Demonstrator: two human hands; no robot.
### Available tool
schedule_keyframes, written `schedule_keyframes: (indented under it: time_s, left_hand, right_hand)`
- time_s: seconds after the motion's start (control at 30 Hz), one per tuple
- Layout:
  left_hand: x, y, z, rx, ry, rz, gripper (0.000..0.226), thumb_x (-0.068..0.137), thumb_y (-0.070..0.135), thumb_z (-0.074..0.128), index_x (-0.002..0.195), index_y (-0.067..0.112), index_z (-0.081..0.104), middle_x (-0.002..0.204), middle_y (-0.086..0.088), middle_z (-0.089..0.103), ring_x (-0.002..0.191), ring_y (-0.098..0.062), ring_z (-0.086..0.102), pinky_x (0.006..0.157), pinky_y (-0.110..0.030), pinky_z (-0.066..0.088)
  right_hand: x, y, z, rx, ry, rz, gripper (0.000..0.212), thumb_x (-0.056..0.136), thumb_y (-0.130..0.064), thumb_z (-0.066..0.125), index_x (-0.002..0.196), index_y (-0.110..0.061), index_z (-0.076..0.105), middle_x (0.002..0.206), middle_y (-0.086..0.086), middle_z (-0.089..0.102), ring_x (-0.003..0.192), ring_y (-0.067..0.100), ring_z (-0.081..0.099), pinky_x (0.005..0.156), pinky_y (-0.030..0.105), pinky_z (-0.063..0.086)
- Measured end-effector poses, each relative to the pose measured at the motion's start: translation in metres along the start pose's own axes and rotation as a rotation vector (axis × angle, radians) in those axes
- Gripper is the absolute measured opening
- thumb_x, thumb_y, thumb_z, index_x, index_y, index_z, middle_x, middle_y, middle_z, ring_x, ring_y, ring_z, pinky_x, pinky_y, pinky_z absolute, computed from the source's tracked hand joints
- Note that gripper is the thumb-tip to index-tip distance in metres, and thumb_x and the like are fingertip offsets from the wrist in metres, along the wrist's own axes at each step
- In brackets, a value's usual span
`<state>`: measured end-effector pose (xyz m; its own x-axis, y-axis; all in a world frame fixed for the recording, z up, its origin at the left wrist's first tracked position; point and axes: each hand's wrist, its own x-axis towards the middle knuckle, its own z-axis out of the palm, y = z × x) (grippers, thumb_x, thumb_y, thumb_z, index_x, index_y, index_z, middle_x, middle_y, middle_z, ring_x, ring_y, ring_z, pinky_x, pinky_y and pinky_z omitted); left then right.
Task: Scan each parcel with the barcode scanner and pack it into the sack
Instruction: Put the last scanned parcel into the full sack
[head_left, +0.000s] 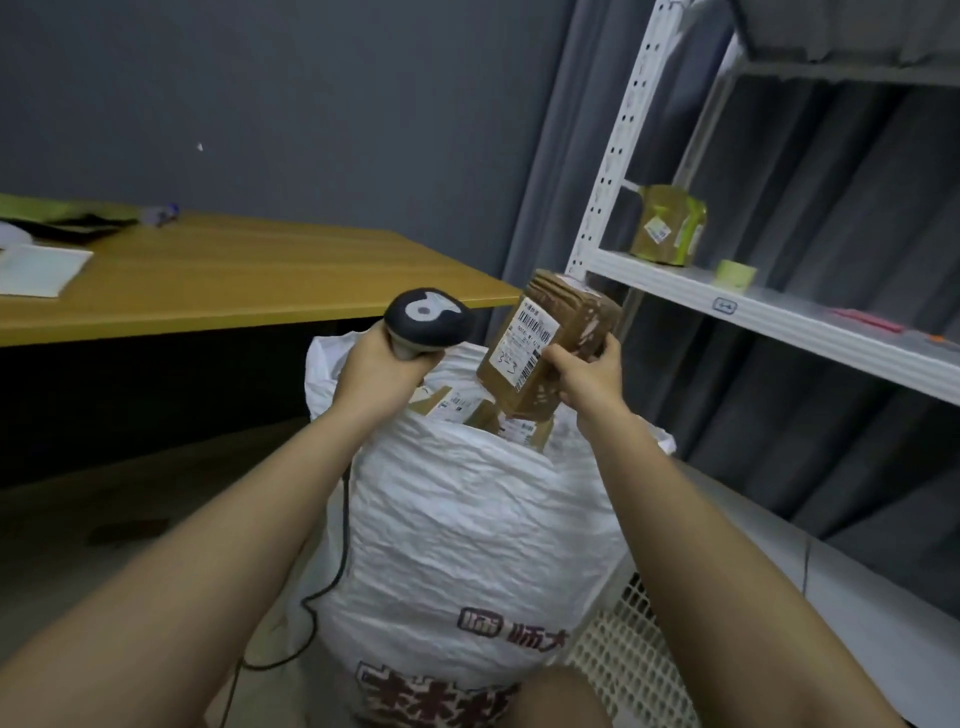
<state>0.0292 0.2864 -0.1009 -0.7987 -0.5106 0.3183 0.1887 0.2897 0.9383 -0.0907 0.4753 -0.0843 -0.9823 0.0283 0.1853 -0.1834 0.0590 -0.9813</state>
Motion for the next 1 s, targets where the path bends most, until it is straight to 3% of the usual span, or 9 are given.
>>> schedule_keyframes:
  time_s: [0.1, 0.17, 0.3, 0.37, 0.43, 0.53, 0.7, 0.9, 1.0]
  left_hand:
    - [0.028, -0.005, 0.003, 0.046, -0.045, -0.006, 0.035, 0.078, 0.028, 0.074, 0.109, 0.024, 0.06, 0.096, 0.003, 0.069, 0.085, -0.02, 0.067, 0.086, -0.045, 0.054]
    - [0.033, -0.009, 0.004, 0.074, -0.067, -0.001, 0.035, 0.081, 0.025, 0.074, 0.112, 0.022, 0.058, 0.096, 0.003, 0.068, 0.085, -0.018, 0.065, 0.075, -0.031, 0.052]
    - [0.024, -0.013, 0.0, 0.089, -0.049, 0.027, 0.027, 0.083, 0.022, 0.072, 0.103, 0.027, 0.054, 0.088, 0.01, 0.06, 0.074, 0.001, 0.052, 0.061, -0.015, 0.038]
    - [0.017, -0.012, -0.004, 0.068, -0.033, 0.005, 0.029, 0.082, 0.023, 0.073, 0.103, 0.027, 0.053, 0.091, 0.008, 0.062, 0.079, -0.006, 0.057, 0.065, -0.02, 0.044]
    - [0.01, -0.007, -0.009, 0.048, -0.037, -0.019, 0.032, 0.08, 0.023, 0.074, 0.106, 0.027, 0.055, 0.096, 0.004, 0.066, 0.087, -0.017, 0.064, 0.079, -0.034, 0.053]
    - [0.0, 0.0, -0.019, -0.012, -0.034, -0.027, 0.035, 0.079, 0.022, 0.075, 0.108, 0.027, 0.057, 0.101, 0.003, 0.067, 0.086, -0.018, 0.067, 0.09, -0.047, 0.053]
    - [-0.01, 0.014, -0.042, -0.025, 0.033, 0.01, 0.024, 0.079, 0.02, 0.076, 0.084, 0.033, 0.057, 0.091, -0.005, 0.07, 0.085, -0.027, 0.066, 0.087, -0.052, 0.054]
    - [0.011, 0.031, -0.065, 0.019, 0.049, 0.038, 0.023, 0.079, 0.021, 0.076, 0.091, 0.029, 0.058, 0.093, -0.006, 0.069, 0.087, -0.029, 0.064, 0.085, -0.052, 0.054]
    - [0.032, 0.034, -0.075, 0.103, 0.051, 0.05, 0.032, 0.079, 0.019, 0.076, 0.105, 0.022, 0.056, 0.098, 0.0, 0.065, 0.09, -0.021, 0.061, 0.08, -0.039, 0.053]
  right_hand:
    - [0.026, 0.005, 0.011, -0.169, -0.046, 0.016, 0.065, 0.081, -0.018, 0.074, 0.137, -0.018, 0.041, 0.106, -0.006, 0.06, 0.106, 0.02, 0.06, 0.093, 0.04, 0.051]
    - [0.032, 0.004, 0.009, -0.275, -0.103, 0.002, 0.051, 0.084, -0.018, 0.071, 0.128, -0.019, 0.046, 0.094, -0.011, 0.056, 0.098, 0.017, 0.059, 0.084, 0.034, 0.049]
    - [0.029, -0.001, -0.004, -0.42, -0.142, -0.059, 0.043, 0.086, -0.028, 0.069, 0.125, -0.022, 0.052, 0.104, -0.006, 0.061, 0.095, 0.017, 0.061, 0.085, 0.036, 0.051]
    - [0.024, -0.002, -0.01, -0.498, -0.193, -0.046, 0.044, 0.089, -0.029, 0.065, 0.13, -0.018, 0.054, 0.112, -0.002, 0.063, 0.099, 0.02, 0.062, 0.089, 0.037, 0.05]
    - [0.013, 0.0, -0.012, -0.646, -0.29, -0.003, 0.042, 0.092, -0.032, 0.063, 0.13, -0.013, 0.059, 0.124, 0.005, 0.064, 0.102, 0.02, 0.06, 0.089, 0.033, 0.047]
    - [-0.005, -0.001, -0.01, -0.657, -0.298, -0.054, 0.044, 0.093, -0.033, 0.062, 0.131, -0.012, 0.058, 0.136, 0.008, 0.056, 0.12, 0.024, 0.055, 0.093, 0.034, 0.046]
    - [-0.032, -0.021, 0.006, -0.558, -0.338, -0.208, 0.027, 0.093, -0.024, 0.064, 0.118, -0.013, 0.067, 0.124, 0.004, 0.063, 0.114, 0.02, 0.057, 0.09, 0.032, 0.047]
    - [-0.034, -0.053, 0.037, -0.483, -0.375, -0.295, 0.02, 0.092, -0.024, 0.064, 0.11, -0.018, 0.069, 0.111, 0.001, 0.067, 0.1, 0.017, 0.061, 0.085, 0.034, 0.051]
    - [-0.031, -0.061, 0.061, -0.452, -0.413, -0.298, 0.019, 0.093, -0.022, 0.063, 0.109, -0.016, 0.069, 0.107, 0.0, 0.065, 0.098, 0.015, 0.06, 0.082, 0.031, 0.048]
